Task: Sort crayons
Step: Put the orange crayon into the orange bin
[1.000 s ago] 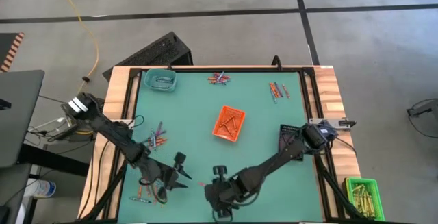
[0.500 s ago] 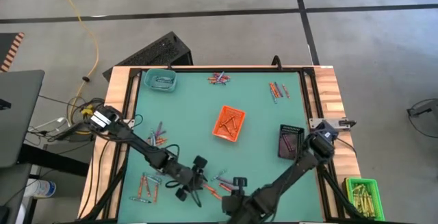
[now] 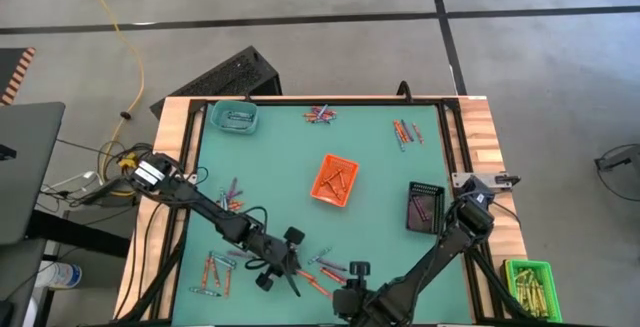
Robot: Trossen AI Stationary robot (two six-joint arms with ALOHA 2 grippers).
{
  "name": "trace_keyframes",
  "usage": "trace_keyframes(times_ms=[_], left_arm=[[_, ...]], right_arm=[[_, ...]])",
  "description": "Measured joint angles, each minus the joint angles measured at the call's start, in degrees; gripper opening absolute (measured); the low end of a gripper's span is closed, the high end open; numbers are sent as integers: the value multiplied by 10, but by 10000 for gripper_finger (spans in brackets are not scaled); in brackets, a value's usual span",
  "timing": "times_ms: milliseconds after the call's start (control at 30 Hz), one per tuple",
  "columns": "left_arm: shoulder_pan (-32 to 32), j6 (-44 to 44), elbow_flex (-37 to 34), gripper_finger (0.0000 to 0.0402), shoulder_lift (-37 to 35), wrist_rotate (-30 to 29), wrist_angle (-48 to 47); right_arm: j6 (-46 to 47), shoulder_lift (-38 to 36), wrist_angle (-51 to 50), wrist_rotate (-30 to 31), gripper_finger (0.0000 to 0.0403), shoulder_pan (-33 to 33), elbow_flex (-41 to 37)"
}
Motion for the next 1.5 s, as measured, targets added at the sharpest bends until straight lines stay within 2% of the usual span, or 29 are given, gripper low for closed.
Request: trace_keyframes(times_ms=[200,500,733,1067,1267,1500], left_arm=[[-6,10,0,10,1,-7,-11],[-11,-4,0,10,1,-50,-8],[-27,21,0,4,-6,-82,2],[-34,82,7,1,-101,-146,-30],[12,121,7,1,-164,-188,-30],[128,102,7,0,-175,-188,2]], right_arm=[[0,0,-11,0,129,0,0],[-1,0,-11,0,129,4,0],[-2,0,-15,0,129,5,0],[26,0,-57,3,129,17,0],[89,0,-112,41,129,36,0],[161,0,-130,74,129,62,0]])
